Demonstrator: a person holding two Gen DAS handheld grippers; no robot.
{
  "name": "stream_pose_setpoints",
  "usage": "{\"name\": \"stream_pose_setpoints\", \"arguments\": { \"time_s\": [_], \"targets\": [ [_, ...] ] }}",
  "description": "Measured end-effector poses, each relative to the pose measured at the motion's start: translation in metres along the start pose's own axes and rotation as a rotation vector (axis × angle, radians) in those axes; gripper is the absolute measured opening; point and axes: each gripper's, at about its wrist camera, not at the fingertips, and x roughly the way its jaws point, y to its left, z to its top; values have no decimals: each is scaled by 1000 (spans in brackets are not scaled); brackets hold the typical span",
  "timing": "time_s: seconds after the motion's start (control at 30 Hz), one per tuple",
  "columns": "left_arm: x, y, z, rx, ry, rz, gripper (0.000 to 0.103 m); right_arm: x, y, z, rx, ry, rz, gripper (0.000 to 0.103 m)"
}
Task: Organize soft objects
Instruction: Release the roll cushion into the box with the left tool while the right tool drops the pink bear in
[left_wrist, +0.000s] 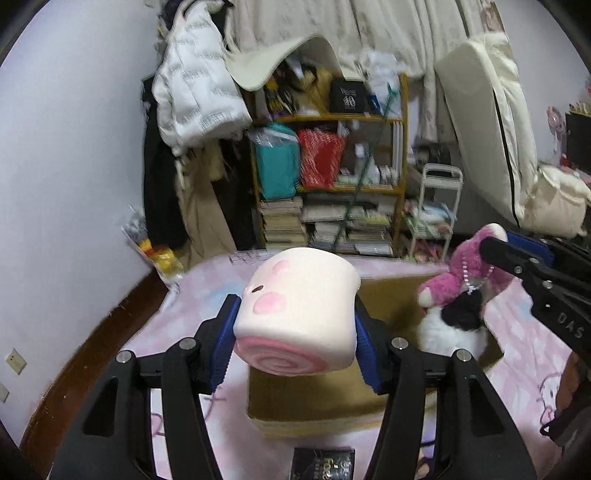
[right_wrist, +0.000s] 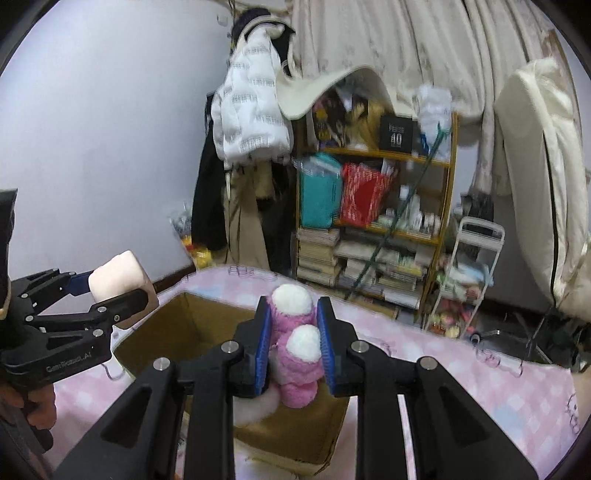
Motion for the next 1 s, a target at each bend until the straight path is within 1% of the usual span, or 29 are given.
{"name": "stream_pose_setpoints", "arguments": {
  "time_s": [0.13,0.17,0.23,0.27,0.3,0.37,0.43,0.53,0.6,0.63,0.67,0.73,0.8,0.83,0.87,1.0],
  "targets": [
    [12,-3,-10,16,37,3,59,12,-2,-16,7,45,0,27],
    [13,-3,-11,18,43,3,60,15,-3,-20,13,59,0,30],
    [14,-4,-13,19,54,14,61,17,-3,-24,23,76,3,32],
    [13,-4,-13,19,53,19,63,18,-4,-26,31,85,9,36],
    [10,-3,-13,20,49,23,66,18,-4,-27,35,93,17,37],
    [5,-2,-13,17,42,30,80,17,-5,-28,43,105,25,39],
    [-2,1,-12,9,38,43,87,15,-5,-26,47,112,34,43],
    [-15,5,-12,-4,27,58,89,9,-4,-26,49,122,40,46],
    [-25,8,-13,-7,26,65,90,-1,-3,-23,63,107,46,56],
    [-29,9,-13,-4,25,68,91,-4,-3,-22,65,99,42,69],
    [-35,10,-14,1,22,75,91,-10,-2,-21,67,85,31,78],
    [-44,11,-14,6,17,87,93,-23,-1,-17,60,60,22,79],
    [-56,15,-17,0,9,93,98,-30,1,-15,49,62,20,85],
    [-59,17,-18,-8,7,95,100,-33,1,-14,46,63,23,92],
    [-64,19,-20,-19,7,100,100,-37,2,-14,47,63,28,96],
    [-80,31,-24,-56,22,111,101,-55,1,-17,75,51,25,98]
  ]
}}
